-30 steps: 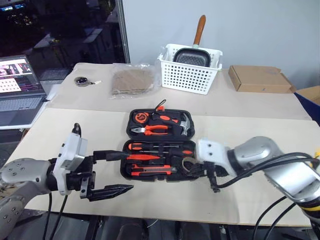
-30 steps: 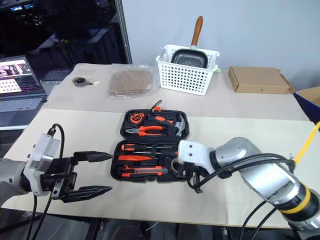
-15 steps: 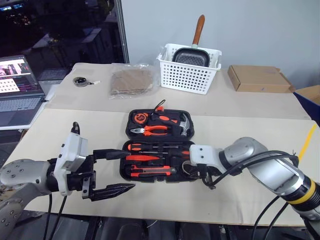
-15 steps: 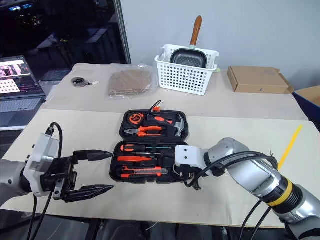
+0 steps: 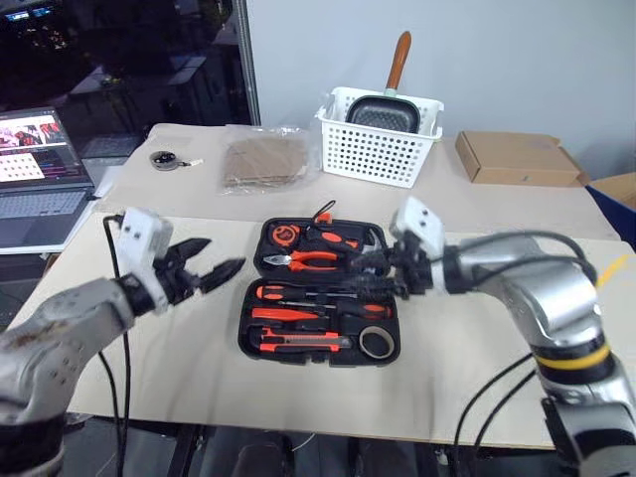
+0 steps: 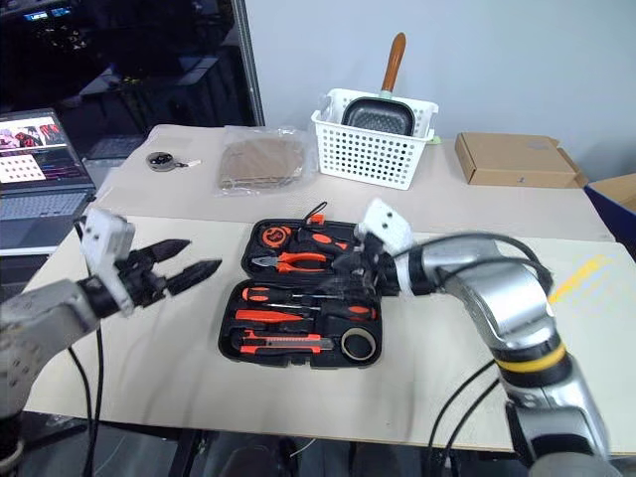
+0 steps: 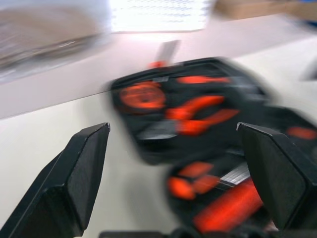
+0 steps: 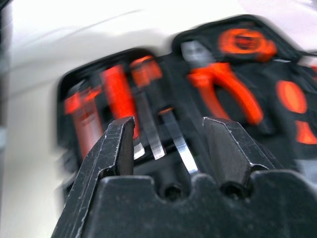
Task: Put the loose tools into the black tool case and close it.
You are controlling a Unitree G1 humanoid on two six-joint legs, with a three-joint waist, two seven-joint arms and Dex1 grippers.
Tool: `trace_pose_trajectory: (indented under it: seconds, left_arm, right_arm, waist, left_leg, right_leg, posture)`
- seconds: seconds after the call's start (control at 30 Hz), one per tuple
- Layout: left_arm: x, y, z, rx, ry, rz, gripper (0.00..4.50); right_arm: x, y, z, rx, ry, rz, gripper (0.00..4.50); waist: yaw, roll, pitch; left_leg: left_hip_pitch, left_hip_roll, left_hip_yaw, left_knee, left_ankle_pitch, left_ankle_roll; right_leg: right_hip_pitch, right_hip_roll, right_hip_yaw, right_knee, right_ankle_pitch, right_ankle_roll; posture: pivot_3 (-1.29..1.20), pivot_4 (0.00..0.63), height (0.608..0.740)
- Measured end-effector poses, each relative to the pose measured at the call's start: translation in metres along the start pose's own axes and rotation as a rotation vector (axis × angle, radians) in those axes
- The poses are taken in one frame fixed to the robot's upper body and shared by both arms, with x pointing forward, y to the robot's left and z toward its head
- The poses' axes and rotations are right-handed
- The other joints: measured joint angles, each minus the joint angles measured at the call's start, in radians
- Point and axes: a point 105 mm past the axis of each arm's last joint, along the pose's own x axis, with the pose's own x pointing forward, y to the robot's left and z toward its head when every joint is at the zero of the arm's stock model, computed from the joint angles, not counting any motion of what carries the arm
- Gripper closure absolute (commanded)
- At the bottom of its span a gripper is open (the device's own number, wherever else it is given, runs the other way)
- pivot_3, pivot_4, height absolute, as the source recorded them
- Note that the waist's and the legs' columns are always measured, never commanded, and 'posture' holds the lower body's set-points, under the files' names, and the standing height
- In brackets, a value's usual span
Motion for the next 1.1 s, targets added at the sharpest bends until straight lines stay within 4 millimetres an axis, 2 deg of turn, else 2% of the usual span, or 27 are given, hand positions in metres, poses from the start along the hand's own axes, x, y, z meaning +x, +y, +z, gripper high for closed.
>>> trace_pose_trajectory:
  seconds: [0.03,0.07,0.17,0.23,0.37,0.47,0.57,0.6,0.63,0.67,0.7,0.77,0.9,1.0,1.1]
  left_arm:
    - [0.017,0.006,0.004,-0.047,0.033,0.022,0.1]
    - [0.025,0.009,0.009,-0.06,0.041,0.038,0.1]
    - [0.043,0.012,0.012,-0.105,0.094,0.052,0.1]
    - [0.058,0.015,0.008,-0.145,0.146,0.062,0.1]
    - [0.082,0.025,-0.013,-0.211,0.259,0.08,0.1]
    - [0.09,0.03,-0.027,-0.251,0.306,0.085,0.1]
    - [0.095,0.032,-0.029,-0.267,0.316,0.07,0.1]
    - [0.096,0.033,-0.03,-0.274,0.323,0.063,0.5]
    - [0.097,0.032,-0.03,-0.279,0.324,0.053,0.72]
    - [0.099,0.032,-0.03,-0.279,0.326,0.043,1.09]
    - [0.1,0.03,-0.03,-0.282,0.327,0.034,1.37]
    - [0.104,0.025,-0.029,-0.292,0.33,0.01,2.2]
    - [0.109,0.021,-0.029,-0.306,0.338,-0.017,3.5]
    - [0.11,0.023,-0.027,-0.318,0.314,-0.024,4.47]
    - [0.112,0.023,-0.025,-0.312,0.286,-0.032,4.47]
  right_arm:
    - [0.005,-0.018,-0.003,0.059,0.028,-0.086,1.91]
    - [0.007,-0.028,-0.005,0.079,0.045,-0.139,1.91]
    - [0.007,-0.046,-0.012,0.137,0.102,-0.224,1.91]
    - [0.006,-0.057,-0.014,0.187,0.139,-0.264,1.91]
    - [0.003,-0.071,-0.02,0.27,0.201,-0.305,1.91]
    - [0.002,-0.078,-0.031,0.317,0.247,-0.335,1.91]
    - [0.002,-0.083,-0.041,0.365,0.279,-0.344,1.91]
    - [0.004,-0.083,-0.043,0.378,0.287,-0.339,1.84]
    - [0.005,-0.082,-0.044,0.386,0.297,-0.333,1.84]
    - [0.007,-0.082,-0.045,0.394,0.308,-0.323,2.39]
    - [0.008,-0.082,-0.045,0.397,0.312,-0.318,2.47]
    - [0.01,-0.081,-0.047,0.399,0.321,-0.306,3.23]
    - [0.014,-0.08,-0.046,0.381,0.317,-0.295,4.48]
    - [0.013,-0.08,-0.048,0.387,0.296,-0.3,4.5]
    - [0.013,-0.081,-0.049,0.381,0.24,-0.31,4.5]
  waist:
    - [0.003,0.0,0.0]
    - [0.003,0.0,0.0]
    - [0.0,0.0,0.0]
    - [-0.007,0.0,0.0]
    - [-0.02,0.0,0.0]
    - [-0.023,0.0,0.0]
    - [-0.021,0.0,0.0]
    - [-0.021,0.0,0.0]
    - [-0.021,0.0,0.0]
    - [-0.021,0.0,0.0]
    - [-0.021,0.0,0.0]
    - [-0.021,0.0,0.0]
    - [-0.022,0.0,0.0]
    - [-0.02,0.0,0.0]
    - [-0.019,0.0,0.0]
  left_leg:
    - [0.0,-0.001,0.0,0.0,0.001,0.001]
    - [-0.002,-0.001,0.0,0.0,0.002,0.001]
    - [-0.004,-0.001,0.0,0.0,0.002,0.001]
    - [-0.01,0.0,-0.001,-0.001,0.006,-0.007]
    - [-0.013,0.0,-0.001,-0.001,0.006,-0.006]
    - [-0.017,-0.001,-0.001,-0.001,0.005,-0.006]
    - [-0.018,-0.001,-0.001,0.0,0.005,-0.006]
    - [-0.018,-0.001,-0.001,0.0,0.006,-0.007]
    - [-0.017,-0.001,-0.001,0.0,0.006,-0.007]
    - [-0.017,-0.001,-0.001,0.0,0.006,-0.007]
    - [-0.017,-0.001,-0.001,0.0,0.006,-0.007]
    - [-0.015,-0.001,-0.001,0.0,0.004,-0.004]
    - [-0.009,-0.001,-0.002,0.0,0.002,0.0]
    - [-0.008,0.0,-0.003,0.0,0.002,0.0]
    - [-0.009,0.0,-0.004,0.0,0.002,-0.001]
  right_leg:
    - [0.0,0.0,-0.001,0.001,0.0,0.0]
    - [-0.001,0.0,-0.002,0.0,0.001,0.0]
    - [-0.003,-0.001,-0.002,-0.001,0.002,0.001]
    - [-0.006,0.0,-0.003,0.0,0.002,0.001]
    - [-0.008,0.0,-0.005,-0.002,0.002,0.002]
    - [-0.011,-0.001,-0.005,-0.002,0.002,0.002]
    - [-0.013,-0.001,-0.005,-0.001,0.002,0.002]
    - [-0.013,-0.001,-0.005,0.0,0.002,0.002]
    - [-0.013,-0.001,-0.005,0.0,0.002,0.002]
    - [-0.013,-0.001,-0.005,0.0,0.002,0.002]
    - [-0.012,-0.001,-0.005,0.0,0.002,0.002]
    - [-0.011,-0.001,-0.005,0.0,0.002,0.002]
    - [-0.005,-0.001,-0.005,0.0,0.002,0.002]
    - [-0.005,-0.002,-0.005,0.001,0.003,0.001]
    - [-0.004,-0.002,-0.006,0.001,0.003,0.001]
  posture:
    - [0.0,0.15,0.74]
    - [0.0,0.15,0.74]
    - [0.0,0.15,0.74]
    - [0.0,0.15,0.74]
    - [0.0,0.15,0.74]
    - [0.0,0.15,0.74]
    - [0.0,0.15,0.74]
    - [0.0,0.15,0.74]
    - [0.0,0.15,0.74]
    - [0.0,0.15,0.74]
    - [0.0,0.15,0.74]
    - [0.0,0.15,0.74]
    - [0.0,0.15,0.74]
    - [0.0,0.15,0.74]
    - [0.0,0.15,0.74]
